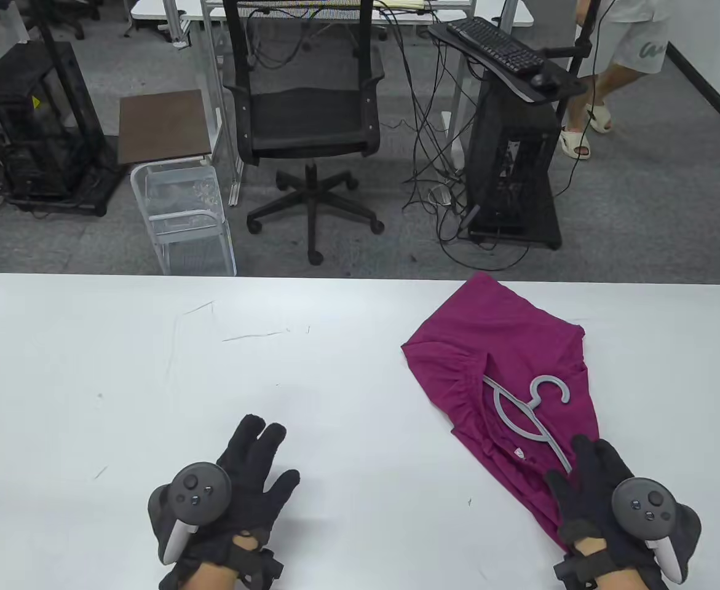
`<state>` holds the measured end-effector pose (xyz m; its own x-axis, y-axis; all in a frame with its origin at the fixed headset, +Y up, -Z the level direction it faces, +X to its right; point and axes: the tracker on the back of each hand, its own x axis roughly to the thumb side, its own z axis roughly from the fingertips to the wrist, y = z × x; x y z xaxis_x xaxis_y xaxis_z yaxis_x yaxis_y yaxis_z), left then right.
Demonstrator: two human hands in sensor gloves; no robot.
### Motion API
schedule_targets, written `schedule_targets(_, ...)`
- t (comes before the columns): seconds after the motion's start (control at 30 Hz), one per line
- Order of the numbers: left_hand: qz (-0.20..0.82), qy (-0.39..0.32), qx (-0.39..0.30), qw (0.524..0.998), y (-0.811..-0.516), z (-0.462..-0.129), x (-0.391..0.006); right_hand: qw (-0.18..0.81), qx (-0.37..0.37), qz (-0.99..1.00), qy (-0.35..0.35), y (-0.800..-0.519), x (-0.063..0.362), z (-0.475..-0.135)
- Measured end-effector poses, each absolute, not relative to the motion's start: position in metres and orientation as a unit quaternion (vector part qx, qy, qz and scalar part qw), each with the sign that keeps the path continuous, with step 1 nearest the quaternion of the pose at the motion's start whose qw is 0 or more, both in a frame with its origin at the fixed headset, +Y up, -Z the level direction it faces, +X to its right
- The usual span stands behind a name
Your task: Remove shorts from gray hanger
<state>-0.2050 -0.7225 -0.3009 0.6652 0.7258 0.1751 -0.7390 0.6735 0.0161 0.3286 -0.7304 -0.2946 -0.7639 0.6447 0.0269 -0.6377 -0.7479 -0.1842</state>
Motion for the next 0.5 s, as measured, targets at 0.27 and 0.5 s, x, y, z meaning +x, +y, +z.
schedule_targets(0.27, 0.409, -0.087, 0.046, 0.907, -0.718, -0.301, -0.204, 0.331, -0.013, 0.939, -0.091, -0.73, 0.328, -0.293)
schedule_targets(0.5, 0.39, -0.062, 0.052, 0.917, -0.717, -0.298, -0.212, 0.324, 0.001, 0.942, -0.093, -0.727, 0.323, -0.292)
